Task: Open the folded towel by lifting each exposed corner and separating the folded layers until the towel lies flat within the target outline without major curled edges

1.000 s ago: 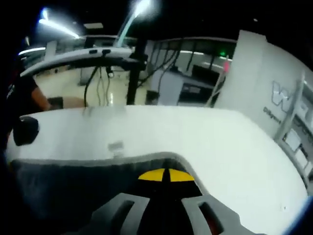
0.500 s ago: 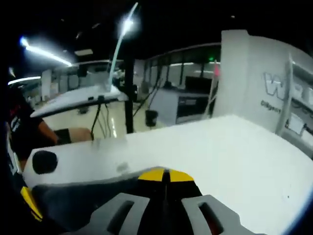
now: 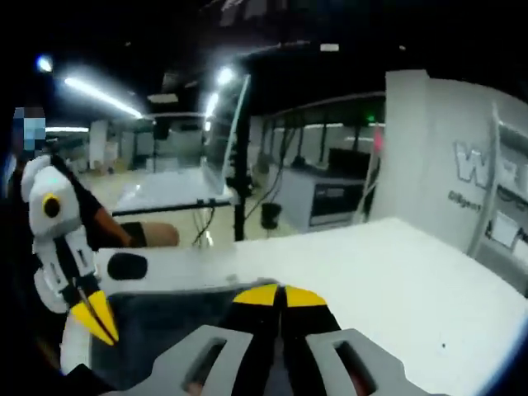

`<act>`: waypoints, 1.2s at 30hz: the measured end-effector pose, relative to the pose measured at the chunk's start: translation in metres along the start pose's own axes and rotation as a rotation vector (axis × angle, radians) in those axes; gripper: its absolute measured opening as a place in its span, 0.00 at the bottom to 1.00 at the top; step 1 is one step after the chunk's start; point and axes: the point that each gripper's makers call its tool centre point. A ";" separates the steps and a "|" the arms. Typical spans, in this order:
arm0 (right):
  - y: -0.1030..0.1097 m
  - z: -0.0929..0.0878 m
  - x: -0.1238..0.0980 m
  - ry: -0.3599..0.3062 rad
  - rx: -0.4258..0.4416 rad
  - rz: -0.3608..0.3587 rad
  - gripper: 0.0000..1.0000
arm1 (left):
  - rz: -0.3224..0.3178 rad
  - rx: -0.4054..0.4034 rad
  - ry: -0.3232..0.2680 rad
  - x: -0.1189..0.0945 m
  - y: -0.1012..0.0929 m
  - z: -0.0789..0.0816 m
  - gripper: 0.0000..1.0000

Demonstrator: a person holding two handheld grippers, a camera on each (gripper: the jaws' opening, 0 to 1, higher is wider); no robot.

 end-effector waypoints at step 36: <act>-0.027 -0.062 -0.264 -0.112 0.007 -0.291 0.66 | 0.051 -0.070 -0.509 0.000 -0.012 0.067 0.94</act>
Point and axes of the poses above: the point that each gripper's makers call its tool centre point, and the gripper's own axes: x roughly forward along the fingers, y roughly to its left, z roughly out of its top, and after that the axes turned 6 degrees about -y, right-handed
